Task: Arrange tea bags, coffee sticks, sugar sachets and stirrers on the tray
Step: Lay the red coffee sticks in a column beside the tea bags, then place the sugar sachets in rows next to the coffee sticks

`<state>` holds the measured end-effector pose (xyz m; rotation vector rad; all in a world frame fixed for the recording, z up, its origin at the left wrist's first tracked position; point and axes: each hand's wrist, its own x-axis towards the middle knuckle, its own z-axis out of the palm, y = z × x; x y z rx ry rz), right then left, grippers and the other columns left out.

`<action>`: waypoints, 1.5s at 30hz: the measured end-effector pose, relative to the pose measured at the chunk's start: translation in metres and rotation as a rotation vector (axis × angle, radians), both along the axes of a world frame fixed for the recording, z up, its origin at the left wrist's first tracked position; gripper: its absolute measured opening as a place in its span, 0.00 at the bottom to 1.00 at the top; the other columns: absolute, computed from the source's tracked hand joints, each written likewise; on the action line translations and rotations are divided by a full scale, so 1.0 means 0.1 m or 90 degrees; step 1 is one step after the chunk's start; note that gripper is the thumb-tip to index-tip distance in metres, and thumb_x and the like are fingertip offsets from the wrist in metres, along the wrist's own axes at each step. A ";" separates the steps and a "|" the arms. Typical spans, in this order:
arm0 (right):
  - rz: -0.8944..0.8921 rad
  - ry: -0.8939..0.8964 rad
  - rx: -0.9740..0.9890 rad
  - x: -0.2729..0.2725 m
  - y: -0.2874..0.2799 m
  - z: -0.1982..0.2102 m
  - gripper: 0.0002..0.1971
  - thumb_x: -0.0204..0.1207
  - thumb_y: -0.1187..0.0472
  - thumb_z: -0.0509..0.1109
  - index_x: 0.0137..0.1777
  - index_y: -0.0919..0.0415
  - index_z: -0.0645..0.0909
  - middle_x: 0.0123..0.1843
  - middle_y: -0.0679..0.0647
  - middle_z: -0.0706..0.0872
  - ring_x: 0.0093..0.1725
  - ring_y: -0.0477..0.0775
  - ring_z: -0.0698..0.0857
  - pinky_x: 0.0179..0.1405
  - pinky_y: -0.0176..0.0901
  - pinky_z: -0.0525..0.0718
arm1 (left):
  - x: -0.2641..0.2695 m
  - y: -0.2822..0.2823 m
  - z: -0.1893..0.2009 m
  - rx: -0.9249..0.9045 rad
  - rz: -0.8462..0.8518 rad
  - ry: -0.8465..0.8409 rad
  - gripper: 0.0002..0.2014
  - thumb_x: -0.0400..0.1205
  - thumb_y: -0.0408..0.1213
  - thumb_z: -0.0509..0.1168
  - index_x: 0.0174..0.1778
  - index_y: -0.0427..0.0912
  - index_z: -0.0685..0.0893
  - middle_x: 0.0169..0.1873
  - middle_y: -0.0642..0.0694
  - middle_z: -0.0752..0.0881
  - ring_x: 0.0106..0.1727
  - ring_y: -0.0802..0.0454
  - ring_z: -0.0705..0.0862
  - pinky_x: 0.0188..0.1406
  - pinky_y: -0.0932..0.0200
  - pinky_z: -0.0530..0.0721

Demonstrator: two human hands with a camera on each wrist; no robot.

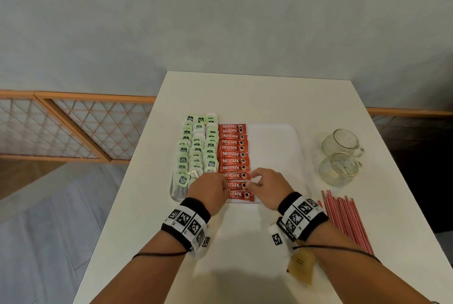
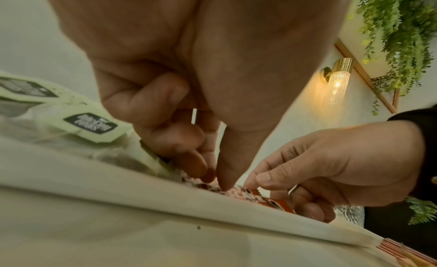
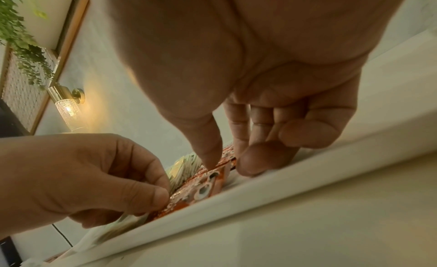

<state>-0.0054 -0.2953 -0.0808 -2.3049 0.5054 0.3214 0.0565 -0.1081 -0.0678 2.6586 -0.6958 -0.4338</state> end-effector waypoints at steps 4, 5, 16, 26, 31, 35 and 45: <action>0.001 0.013 0.004 -0.03 -0.03 0.03 0.21 0.82 0.45 0.71 0.71 0.52 0.78 0.54 0.53 0.92 0.49 0.50 0.89 0.52 0.43 0.86 | 0.02 0.00 -0.04 0.005 0.005 0.009 0.08 0.82 0.45 0.66 0.40 0.47 0.87 0.38 0.52 0.88 0.40 0.51 0.86 0.42 0.54 0.87; 0.004 0.015 0.003 -0.04 -0.04 0.05 0.20 0.82 0.46 0.71 0.70 0.52 0.78 0.54 0.52 0.92 0.49 0.49 0.89 0.51 0.42 0.85 | 0.02 0.00 -0.05 0.004 0.006 0.010 0.08 0.81 0.45 0.66 0.39 0.48 0.86 0.37 0.52 0.88 0.40 0.51 0.86 0.42 0.54 0.87; 0.041 0.031 -0.064 -0.04 -0.03 0.08 0.07 0.78 0.54 0.76 0.38 0.52 0.86 0.40 0.46 0.89 0.41 0.48 0.88 0.44 0.43 0.87 | 0.02 0.01 -0.06 0.026 -0.010 0.015 0.18 0.81 0.44 0.64 0.24 0.48 0.73 0.28 0.53 0.81 0.32 0.50 0.82 0.35 0.56 0.84; 0.036 0.012 -0.069 -0.01 0.00 0.11 0.09 0.80 0.52 0.75 0.39 0.48 0.81 0.45 0.45 0.88 0.45 0.46 0.86 0.48 0.43 0.85 | 0.01 0.00 0.00 0.020 -0.006 0.020 0.11 0.82 0.44 0.65 0.33 0.49 0.79 0.36 0.51 0.86 0.38 0.49 0.85 0.42 0.53 0.87; 0.034 0.011 -0.064 -0.01 0.00 0.16 0.09 0.80 0.50 0.75 0.40 0.47 0.80 0.46 0.45 0.88 0.45 0.47 0.86 0.47 0.43 0.85 | 0.02 0.01 0.00 0.021 0.006 0.024 0.11 0.81 0.45 0.64 0.33 0.49 0.80 0.35 0.51 0.87 0.37 0.50 0.85 0.42 0.50 0.88; 0.024 0.001 -0.052 -0.06 -0.05 0.29 0.09 0.80 0.47 0.74 0.42 0.48 0.81 0.43 0.43 0.86 0.44 0.46 0.85 0.41 0.40 0.81 | 0.01 0.02 0.04 0.001 0.000 0.021 0.10 0.81 0.47 0.65 0.37 0.49 0.84 0.36 0.53 0.87 0.38 0.51 0.85 0.41 0.52 0.88; 0.132 0.007 -0.076 -0.57 -0.51 0.93 0.11 0.79 0.47 0.75 0.59 0.47 0.83 0.44 0.44 0.88 0.41 0.39 0.84 0.44 0.35 0.78 | -0.34 -0.14 0.26 -0.089 -0.169 0.051 0.09 0.81 0.52 0.69 0.51 0.51 0.85 0.38 0.56 0.86 0.38 0.59 0.83 0.45 0.58 0.85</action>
